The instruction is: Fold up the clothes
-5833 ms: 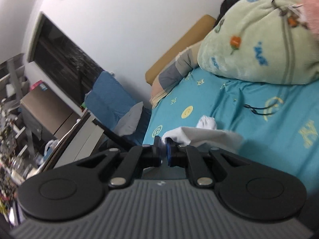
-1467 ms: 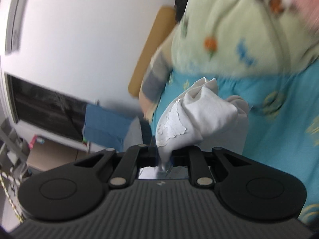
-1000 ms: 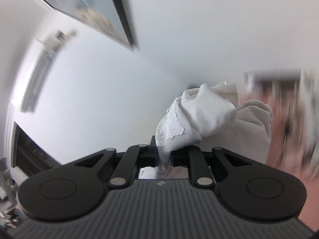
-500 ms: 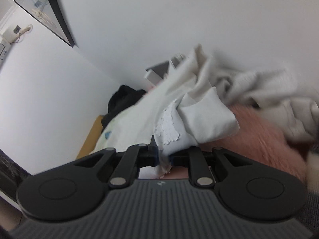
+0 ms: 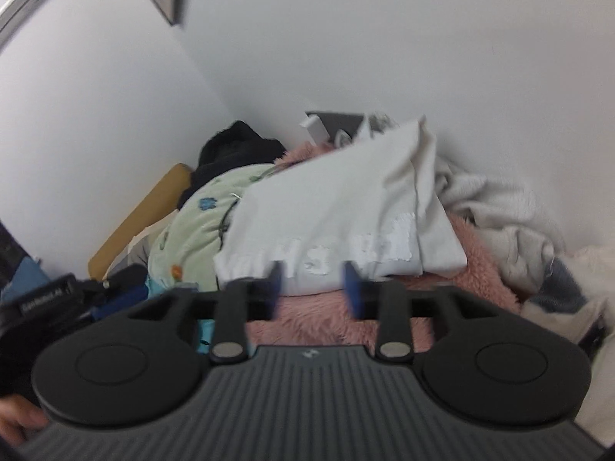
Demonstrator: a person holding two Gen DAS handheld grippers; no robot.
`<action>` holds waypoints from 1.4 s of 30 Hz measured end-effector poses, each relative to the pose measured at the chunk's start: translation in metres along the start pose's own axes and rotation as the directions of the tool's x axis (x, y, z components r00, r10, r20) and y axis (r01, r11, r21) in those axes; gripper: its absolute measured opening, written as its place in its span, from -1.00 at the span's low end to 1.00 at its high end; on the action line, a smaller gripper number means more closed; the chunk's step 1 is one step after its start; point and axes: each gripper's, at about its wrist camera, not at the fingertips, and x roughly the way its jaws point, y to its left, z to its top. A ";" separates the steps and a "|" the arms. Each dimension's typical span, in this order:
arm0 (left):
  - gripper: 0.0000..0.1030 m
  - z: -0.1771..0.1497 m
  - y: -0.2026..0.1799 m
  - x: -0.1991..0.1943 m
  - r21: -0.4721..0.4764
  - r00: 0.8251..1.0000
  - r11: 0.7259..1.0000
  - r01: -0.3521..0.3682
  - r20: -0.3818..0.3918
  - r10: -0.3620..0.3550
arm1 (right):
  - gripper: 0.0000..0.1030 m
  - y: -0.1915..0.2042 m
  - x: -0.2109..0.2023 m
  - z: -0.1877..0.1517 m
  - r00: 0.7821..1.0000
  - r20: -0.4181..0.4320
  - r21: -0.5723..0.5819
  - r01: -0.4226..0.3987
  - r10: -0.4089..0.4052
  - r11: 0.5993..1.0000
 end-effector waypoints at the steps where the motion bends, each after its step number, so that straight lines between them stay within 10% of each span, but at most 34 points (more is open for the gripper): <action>1: 0.20 -0.003 -0.008 -0.012 0.042 1.000 0.999 -0.019 0.015 0.019 | 0.63 0.005 -0.010 -0.001 1.000 0.023 -0.024 -0.008 0.009 1.000; 3: 0.62 -0.011 -0.021 -0.033 0.108 0.998 0.992 -0.061 0.041 0.057 | 0.68 0.017 -0.031 -0.002 0.998 0.062 -0.071 -0.018 0.023 0.997; 9: 0.98 -0.038 -0.031 -0.087 0.189 0.990 0.978 -0.087 0.129 0.063 | 0.68 0.042 -0.076 -0.024 0.992 0.118 -0.197 -0.015 0.039 0.980; 22: 0.99 -0.097 -0.023 -0.137 0.300 0.963 0.935 -0.189 0.245 0.116 | 0.68 0.068 -0.106 -0.082 0.968 0.250 -0.388 0.095 0.005 0.917; 42: 0.99 -0.118 -0.016 -0.160 0.301 0.943 0.925 -0.231 0.304 0.137 | 0.68 0.068 -0.108 -0.104 0.960 0.278 -0.384 0.103 0.009 0.918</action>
